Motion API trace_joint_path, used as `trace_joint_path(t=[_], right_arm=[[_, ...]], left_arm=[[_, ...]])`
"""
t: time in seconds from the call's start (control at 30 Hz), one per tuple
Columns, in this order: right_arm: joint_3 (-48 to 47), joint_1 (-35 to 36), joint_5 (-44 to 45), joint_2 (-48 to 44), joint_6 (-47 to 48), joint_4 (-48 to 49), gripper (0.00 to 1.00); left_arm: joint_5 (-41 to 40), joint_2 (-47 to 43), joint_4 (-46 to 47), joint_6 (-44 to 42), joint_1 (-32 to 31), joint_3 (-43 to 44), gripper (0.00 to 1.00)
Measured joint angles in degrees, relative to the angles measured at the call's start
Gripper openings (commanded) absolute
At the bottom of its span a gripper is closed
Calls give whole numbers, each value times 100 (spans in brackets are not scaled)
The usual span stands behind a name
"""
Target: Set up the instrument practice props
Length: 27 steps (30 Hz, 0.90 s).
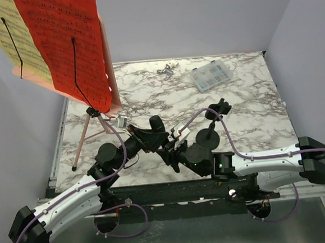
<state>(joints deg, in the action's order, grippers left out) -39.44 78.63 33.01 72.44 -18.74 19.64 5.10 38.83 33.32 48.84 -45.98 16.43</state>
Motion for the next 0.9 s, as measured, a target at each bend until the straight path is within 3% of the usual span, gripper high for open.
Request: trace_joint_path(t=[0.2,0.53,0.8,0.9], right_arm=[[236,2,-295,-417,122,-94,0],[551,4,-457,-940,37,-299,0],[568,2,-505,-1058,37,-400,0],[573,2,-505,-1051,46,-433,0]], left_arm=[[-15,400,-522,280,9,452,98],[-63,802,-1670,345,24,1373,98],[-61,960,-1836,424,26,1574,75],[-46,1047,-1808,428,20,1637,54]])
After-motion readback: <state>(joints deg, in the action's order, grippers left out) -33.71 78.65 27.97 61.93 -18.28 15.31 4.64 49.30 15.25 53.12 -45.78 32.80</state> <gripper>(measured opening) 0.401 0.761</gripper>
